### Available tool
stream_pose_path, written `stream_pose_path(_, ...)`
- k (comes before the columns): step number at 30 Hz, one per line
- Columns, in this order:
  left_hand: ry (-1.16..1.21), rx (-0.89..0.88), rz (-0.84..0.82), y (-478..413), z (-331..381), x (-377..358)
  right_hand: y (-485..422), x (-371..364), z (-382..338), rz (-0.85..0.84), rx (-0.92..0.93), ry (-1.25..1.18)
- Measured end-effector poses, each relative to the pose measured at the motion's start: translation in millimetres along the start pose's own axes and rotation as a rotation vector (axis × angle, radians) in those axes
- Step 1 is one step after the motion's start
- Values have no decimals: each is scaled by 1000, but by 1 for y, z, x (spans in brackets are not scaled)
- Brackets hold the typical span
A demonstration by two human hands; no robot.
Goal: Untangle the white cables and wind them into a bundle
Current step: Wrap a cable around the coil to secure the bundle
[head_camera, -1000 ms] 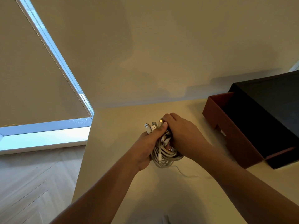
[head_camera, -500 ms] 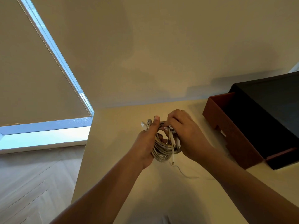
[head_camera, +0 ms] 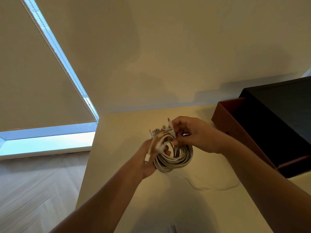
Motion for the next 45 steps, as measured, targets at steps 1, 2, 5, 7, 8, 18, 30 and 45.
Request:
stream_pose_path(1, 21, 15, -11, 3, -1, -3, 1, 1, -1, 26, 12, 3)
stream_pose_path(2, 13, 24, 9, 4, -1, -2, 1, 2, -3, 60, 33, 16)
stream_pose_path(5, -15, 15, -108, 14, 4, -17, 6, -3, -9, 149, 79, 79)
stream_pose_path(7, -4, 20, -136, 13, 2, -23, 9, -4, -9, 221, 72, 60)
stream_pose_path(8, 28, 28, -106, 12, 3, -20, 11, -4, -9, 261, 75, 40)
stream_pose_path(18, 190, 1, -152, 11, 7, -24, 15, -6, -9, 372, 79, 91)
stream_pose_path(30, 55, 69, -153, 17, 0, -22, 8, -16, -11, 229, 145, 361)
stream_pose_path(45, 38, 40, -114, 24, 9, -31, 17, -5, 0, 409, 97, -154)
Point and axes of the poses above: each hand's wrist, its own y-axis away from the middle knuckle, its own x-axis out of the back of the hand, z = x × y, the point moved 9 cm from there along -y, towards the middle knuckle, and after that the axes turned 2 degrees about z, right-handed, at the moved point
